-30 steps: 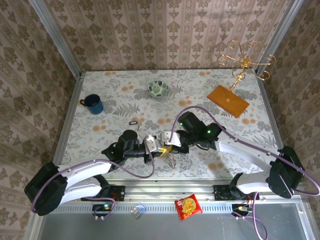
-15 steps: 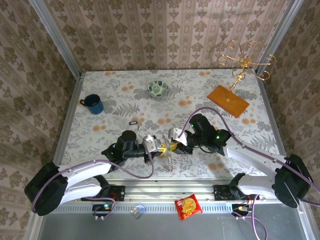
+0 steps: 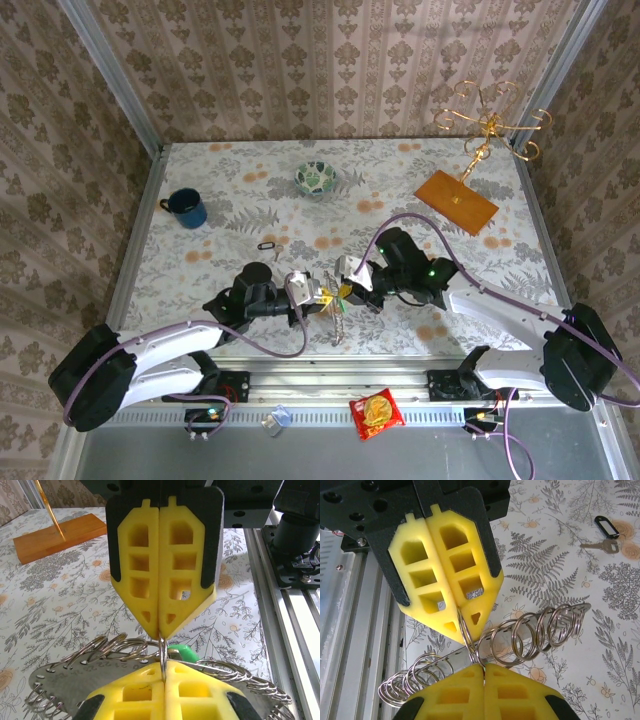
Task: Put the keys on the keyring
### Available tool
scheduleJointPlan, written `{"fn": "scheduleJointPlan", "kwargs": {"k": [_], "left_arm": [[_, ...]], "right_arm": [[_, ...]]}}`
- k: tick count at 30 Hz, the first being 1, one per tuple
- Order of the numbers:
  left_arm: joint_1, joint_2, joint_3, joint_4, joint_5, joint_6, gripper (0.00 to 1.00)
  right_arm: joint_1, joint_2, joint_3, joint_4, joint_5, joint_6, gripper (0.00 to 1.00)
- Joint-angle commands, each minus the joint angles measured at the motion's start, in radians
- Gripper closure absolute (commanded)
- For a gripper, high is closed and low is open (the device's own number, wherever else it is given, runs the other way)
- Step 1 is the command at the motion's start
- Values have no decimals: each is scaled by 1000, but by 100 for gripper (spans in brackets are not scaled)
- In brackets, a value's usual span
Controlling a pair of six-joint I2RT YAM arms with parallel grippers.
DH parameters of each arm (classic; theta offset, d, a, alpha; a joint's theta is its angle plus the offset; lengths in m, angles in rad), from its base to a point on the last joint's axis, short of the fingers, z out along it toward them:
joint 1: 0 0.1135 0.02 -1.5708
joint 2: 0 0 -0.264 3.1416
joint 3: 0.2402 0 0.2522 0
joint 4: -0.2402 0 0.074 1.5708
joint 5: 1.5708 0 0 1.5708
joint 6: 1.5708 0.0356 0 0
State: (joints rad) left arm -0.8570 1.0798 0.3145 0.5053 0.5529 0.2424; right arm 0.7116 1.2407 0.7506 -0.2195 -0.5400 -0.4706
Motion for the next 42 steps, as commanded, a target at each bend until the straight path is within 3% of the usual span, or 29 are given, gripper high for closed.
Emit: {"fn": "scheduleJointPlan", "kwargs": {"k": [1, 7, 14, 26, 33, 38, 42], "left_arm": [[-6, 1, -1, 89, 27, -18, 100], [-7, 12, -2, 102, 26, -19, 100], [-7, 14, -8, 110, 28, -24, 100], [-7, 28, -6, 132, 35, -35, 100], [-7, 31, -8, 139, 39, -40, 100], [-7, 33, -8, 140, 28, -45, 100], [-6, 13, -13, 125, -6, -49, 81]], "right_arm": [[2, 35, 25, -15, -17, -7, 98], [2, 31, 36, -37, -7, -8, 96], [-6, -86, -42, 56, -12, 16, 75], [8, -47, -31, 97, -57, 16, 73], [18, -13, -24, 132, -51, 22, 77], [21, -1, -16, 132, -58, 25, 90], [20, -11, 3, 71, -30, -16, 100]]}}
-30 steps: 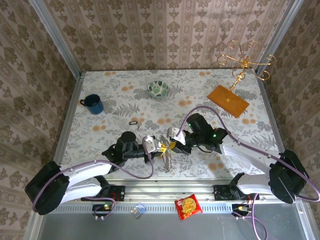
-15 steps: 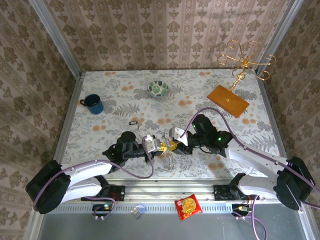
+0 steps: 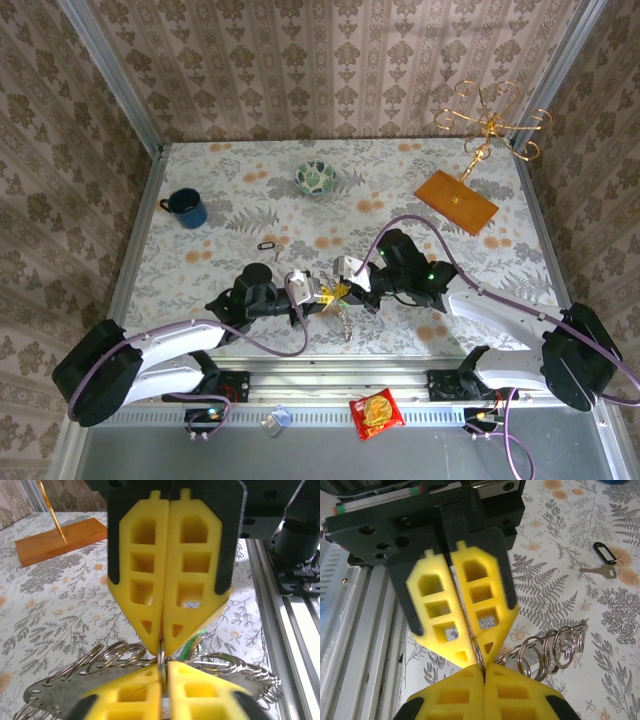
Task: Put the keys on the keyring
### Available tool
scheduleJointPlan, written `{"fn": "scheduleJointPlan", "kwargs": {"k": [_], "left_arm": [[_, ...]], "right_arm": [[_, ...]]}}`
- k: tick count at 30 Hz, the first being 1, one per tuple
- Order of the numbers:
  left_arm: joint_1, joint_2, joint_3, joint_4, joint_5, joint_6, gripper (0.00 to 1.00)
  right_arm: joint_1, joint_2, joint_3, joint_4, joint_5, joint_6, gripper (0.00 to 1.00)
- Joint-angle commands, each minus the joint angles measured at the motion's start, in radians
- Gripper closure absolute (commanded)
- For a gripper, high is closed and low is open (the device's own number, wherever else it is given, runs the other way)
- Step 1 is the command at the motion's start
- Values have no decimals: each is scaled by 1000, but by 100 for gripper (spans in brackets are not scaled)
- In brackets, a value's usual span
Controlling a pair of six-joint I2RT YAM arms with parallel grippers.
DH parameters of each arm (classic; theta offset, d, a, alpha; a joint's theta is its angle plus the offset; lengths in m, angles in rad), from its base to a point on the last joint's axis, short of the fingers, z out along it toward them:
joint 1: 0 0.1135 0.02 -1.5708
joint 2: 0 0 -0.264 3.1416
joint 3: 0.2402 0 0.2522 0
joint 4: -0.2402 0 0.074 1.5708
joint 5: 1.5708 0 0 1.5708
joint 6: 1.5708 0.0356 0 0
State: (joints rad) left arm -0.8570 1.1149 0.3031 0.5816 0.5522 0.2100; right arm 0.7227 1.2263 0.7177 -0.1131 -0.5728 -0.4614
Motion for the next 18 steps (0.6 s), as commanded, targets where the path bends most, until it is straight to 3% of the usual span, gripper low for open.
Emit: {"fn": "scheduleJointPlan", "kwargs": {"k": [1, 3, 7, 18], "left_arm": [[-6, -30, -2, 37, -11, -14, 77], [-6, -52, 3, -2, -25, -3, 69], [-7, -86, 29, -110, -38, 35, 67], [-7, -67, 85, -185, -14, 80, 77]], "right_arm": [[9, 3, 44, -59, 13, -40, 100], [9, 2, 68, -115, 41, -73, 100], [16, 11, 128, -233, 87, -144, 100], [82, 88, 266, -419, 203, -264, 100]]}}
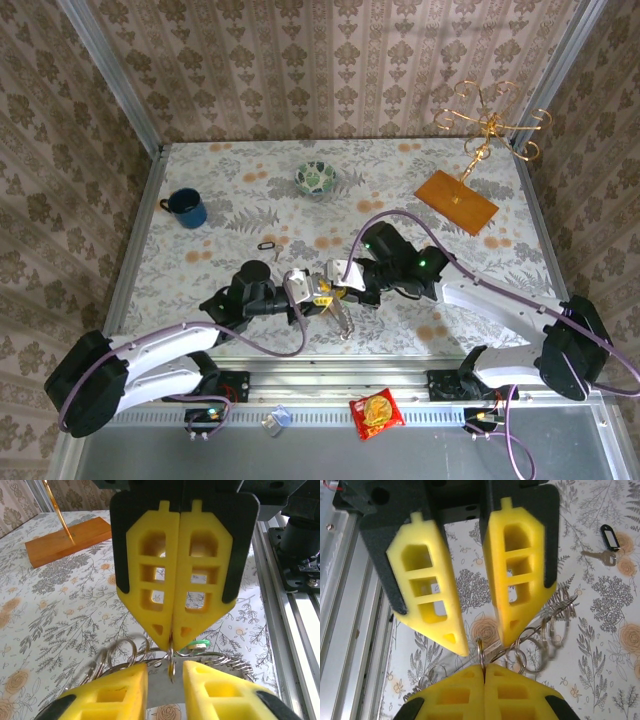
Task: Put the keys on the keyring
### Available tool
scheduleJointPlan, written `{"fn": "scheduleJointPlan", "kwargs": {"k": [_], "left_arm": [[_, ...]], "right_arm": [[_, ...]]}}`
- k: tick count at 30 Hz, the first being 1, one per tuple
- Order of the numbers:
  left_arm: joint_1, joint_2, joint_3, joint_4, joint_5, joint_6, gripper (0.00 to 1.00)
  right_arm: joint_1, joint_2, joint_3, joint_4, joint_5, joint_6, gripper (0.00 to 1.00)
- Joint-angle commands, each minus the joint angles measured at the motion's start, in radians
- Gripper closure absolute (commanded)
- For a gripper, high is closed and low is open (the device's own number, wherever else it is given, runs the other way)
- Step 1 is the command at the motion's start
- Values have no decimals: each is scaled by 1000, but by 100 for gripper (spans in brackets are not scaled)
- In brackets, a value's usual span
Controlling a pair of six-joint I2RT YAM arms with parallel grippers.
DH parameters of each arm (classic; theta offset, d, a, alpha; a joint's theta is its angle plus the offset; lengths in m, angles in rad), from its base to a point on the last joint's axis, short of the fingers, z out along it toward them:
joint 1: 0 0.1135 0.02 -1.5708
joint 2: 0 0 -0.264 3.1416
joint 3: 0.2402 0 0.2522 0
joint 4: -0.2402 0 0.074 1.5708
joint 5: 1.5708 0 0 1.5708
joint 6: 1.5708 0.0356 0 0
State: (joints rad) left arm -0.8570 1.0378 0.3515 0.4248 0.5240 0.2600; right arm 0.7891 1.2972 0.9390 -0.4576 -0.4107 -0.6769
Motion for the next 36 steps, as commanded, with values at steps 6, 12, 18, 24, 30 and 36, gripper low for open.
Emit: {"fn": "scheduleJointPlan", "kwargs": {"k": [6, 12, 18, 24, 30, 36], "left_arm": [[-5, 27, 47, -23, 29, 28, 86], [-7, 24, 38, -9, 34, 24, 100], [-7, 24, -4, 89, 40, -16, 100], [-7, 37, -31, 170, 56, -49, 100], [-7, 41, -45, 201, 63, -64, 100], [-7, 49, -49, 221, 66, -67, 100]], "right_arm": [[34, 26, 59, -53, 12, -33, 100], [19, -25, -8, 46, -8, 40, 83], [-54, -113, -116, 136, -72, 136, 76], [-59, -130, -165, 198, -95, 171, 74], [-57, -96, -172, 253, -141, 202, 75], [-58, -71, -166, 270, -148, 204, 79]]}}
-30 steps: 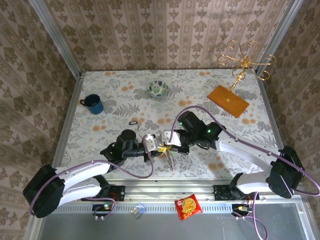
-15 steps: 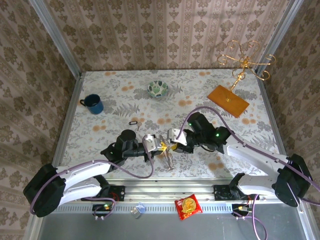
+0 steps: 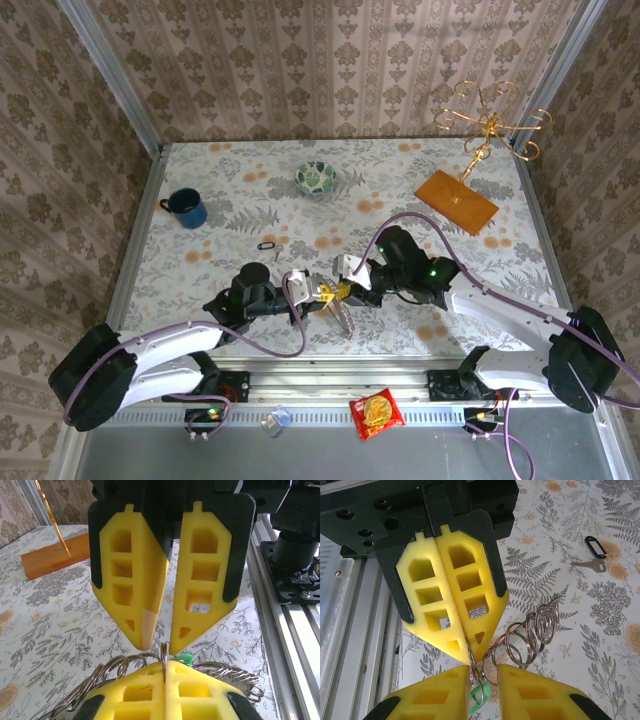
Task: Put the keys on the keyring
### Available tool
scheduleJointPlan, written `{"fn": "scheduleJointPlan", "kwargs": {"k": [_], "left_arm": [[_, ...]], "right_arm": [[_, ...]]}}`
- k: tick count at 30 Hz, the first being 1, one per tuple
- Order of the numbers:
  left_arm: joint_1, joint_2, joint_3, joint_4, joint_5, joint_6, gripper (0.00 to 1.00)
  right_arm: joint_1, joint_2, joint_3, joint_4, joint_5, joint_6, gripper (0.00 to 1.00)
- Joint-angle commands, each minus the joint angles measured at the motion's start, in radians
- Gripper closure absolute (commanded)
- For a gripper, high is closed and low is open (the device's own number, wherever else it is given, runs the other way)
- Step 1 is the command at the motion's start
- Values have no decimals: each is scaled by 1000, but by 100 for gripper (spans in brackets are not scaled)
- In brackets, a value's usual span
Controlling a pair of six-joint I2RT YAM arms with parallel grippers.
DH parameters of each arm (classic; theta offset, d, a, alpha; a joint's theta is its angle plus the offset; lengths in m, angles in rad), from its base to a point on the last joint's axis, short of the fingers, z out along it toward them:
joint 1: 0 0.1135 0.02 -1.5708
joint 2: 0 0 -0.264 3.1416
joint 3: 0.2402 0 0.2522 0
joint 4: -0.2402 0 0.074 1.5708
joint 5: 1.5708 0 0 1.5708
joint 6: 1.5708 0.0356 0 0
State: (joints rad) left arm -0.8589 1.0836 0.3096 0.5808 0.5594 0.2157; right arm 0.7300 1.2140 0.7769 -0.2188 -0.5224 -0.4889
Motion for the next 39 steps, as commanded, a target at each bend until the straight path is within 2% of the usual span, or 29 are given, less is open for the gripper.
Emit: {"fn": "scheduleJointPlan", "kwargs": {"k": [1, 7, 8, 10, 13, 17, 28, 34, 37, 38, 39], "left_arm": [[-5, 4, -7, 67, 30, -25, 100], [-5, -2, -10, 66, 20, -28, 100], [-4, -5, -12, 61, 10, -27, 98], [-5, -15, -14, 51, -11, -27, 82], [-4, -31, 2, -21, -23, 1, 80], [-5, -36, 43, -130, -16, 46, 80], [-3, -33, 75, -157, -2, 57, 82], [-2, -28, 81, -155, 12, 57, 89], [-3, -28, 80, -145, 23, 54, 97], [-3, -28, 78, -141, 26, 52, 100], [-3, -29, 76, -135, 30, 49, 100]], "right_arm": [[1, 16, -4, 32, -36, 15, 81], [1, 25, 18, -4, -37, -5, 100], [1, 23, 28, -22, -33, -14, 100], [2, 20, 51, -63, -24, -34, 100], [12, 18, 90, -133, 7, -78, 100], [32, 35, 148, -225, 55, -143, 100], [107, 117, 264, -382, 208, -246, 100], [134, 136, 271, -374, 209, -249, 100], [134, 134, 266, -362, 201, -230, 100], [131, 123, 254, -338, 194, -213, 99], [126, 106, 236, -310, 185, -195, 94]]}}
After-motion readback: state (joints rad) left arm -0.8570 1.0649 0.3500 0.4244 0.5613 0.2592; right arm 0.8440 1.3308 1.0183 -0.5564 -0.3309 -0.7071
